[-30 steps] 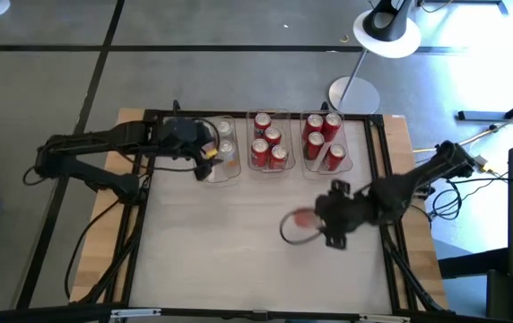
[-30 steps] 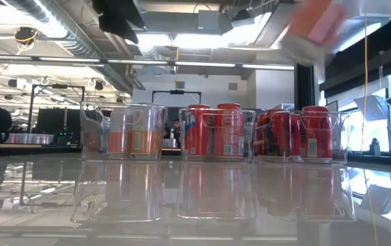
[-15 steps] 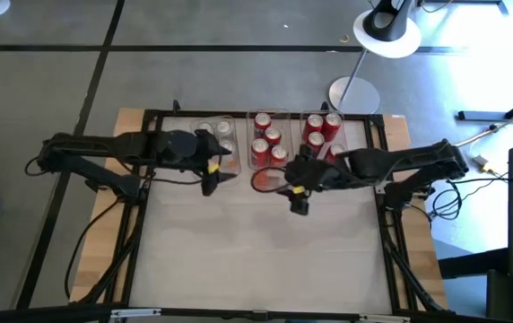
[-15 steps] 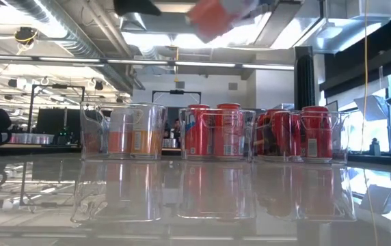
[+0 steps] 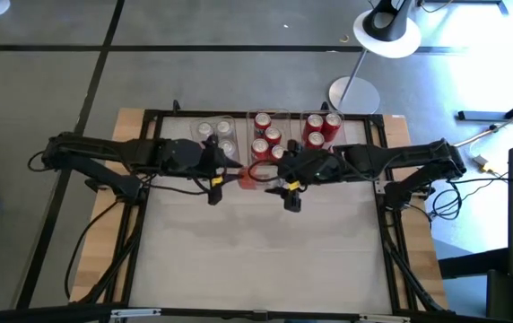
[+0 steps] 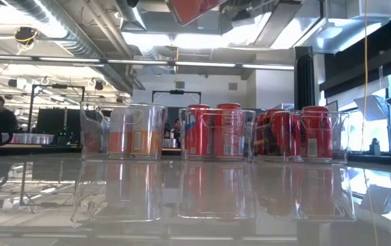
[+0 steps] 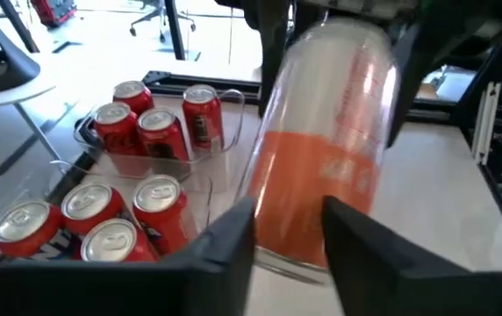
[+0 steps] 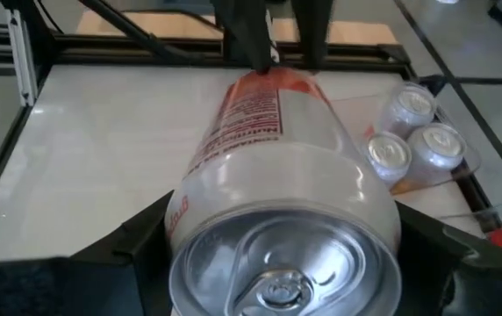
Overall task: Sort soda cans
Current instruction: Put the pink white soda can into the left transparent bin
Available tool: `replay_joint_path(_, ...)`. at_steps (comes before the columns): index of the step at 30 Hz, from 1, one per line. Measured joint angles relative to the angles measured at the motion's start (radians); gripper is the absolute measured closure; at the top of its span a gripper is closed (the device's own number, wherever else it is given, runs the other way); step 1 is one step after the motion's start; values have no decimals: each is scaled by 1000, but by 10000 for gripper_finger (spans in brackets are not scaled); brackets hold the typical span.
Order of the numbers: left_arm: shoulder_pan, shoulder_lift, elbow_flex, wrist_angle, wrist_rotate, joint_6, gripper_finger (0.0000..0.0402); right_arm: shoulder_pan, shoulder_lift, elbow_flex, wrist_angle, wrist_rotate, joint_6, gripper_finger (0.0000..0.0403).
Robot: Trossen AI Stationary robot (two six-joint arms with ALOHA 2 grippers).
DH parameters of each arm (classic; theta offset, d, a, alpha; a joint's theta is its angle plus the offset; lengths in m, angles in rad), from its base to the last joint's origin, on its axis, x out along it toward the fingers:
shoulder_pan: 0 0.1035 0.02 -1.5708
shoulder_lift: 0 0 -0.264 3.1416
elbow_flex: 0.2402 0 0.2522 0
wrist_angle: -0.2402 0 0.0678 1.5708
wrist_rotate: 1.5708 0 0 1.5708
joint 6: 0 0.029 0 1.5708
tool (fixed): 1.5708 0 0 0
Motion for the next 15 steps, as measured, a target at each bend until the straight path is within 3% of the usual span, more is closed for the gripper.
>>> replay_joint_path(7,-2,19,3,-52,2,9,373,0,19,-5,81,-20,-42,121)
replay_joint_path(15,-18,25,0,-77,1,5,394,0,62,-4,96,-22,-110,121)
